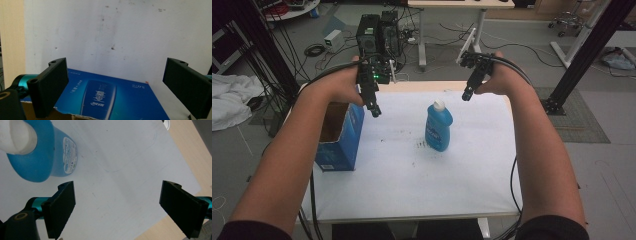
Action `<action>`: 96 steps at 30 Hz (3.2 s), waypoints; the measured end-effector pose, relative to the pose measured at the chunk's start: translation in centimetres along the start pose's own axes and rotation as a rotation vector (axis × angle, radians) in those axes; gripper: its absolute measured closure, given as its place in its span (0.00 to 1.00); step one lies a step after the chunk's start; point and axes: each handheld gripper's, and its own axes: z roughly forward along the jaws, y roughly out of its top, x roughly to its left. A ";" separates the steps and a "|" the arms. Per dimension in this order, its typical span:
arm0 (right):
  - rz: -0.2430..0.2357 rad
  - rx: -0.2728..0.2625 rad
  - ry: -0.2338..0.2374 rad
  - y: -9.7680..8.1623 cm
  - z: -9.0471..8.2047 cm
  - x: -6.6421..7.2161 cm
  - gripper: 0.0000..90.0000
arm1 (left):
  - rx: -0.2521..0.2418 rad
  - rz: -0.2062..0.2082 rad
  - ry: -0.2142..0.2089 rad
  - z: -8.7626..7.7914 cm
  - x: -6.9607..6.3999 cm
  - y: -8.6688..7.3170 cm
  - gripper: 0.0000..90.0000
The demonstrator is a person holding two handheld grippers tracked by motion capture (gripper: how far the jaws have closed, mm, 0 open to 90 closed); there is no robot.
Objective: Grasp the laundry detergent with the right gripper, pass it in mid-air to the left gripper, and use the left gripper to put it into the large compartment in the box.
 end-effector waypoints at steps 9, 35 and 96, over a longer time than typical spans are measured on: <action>-0.001 -0.006 0.014 -2.1 0.1 1.5 0.14 | 0.017 0.018 0.008 -0.2 -2.8 -0.5 0.07; 0.036 -0.175 0.083 -8.6 1.2 5.5 0.14 | -0.023 0.051 -0.005 -0.6 -6.4 -1.7 0.07; 0.165 -0.605 0.080 -6.7 14.7 10.2 0.14 | -0.006 0.048 0.004 0.0 -6.3 -2.3 0.07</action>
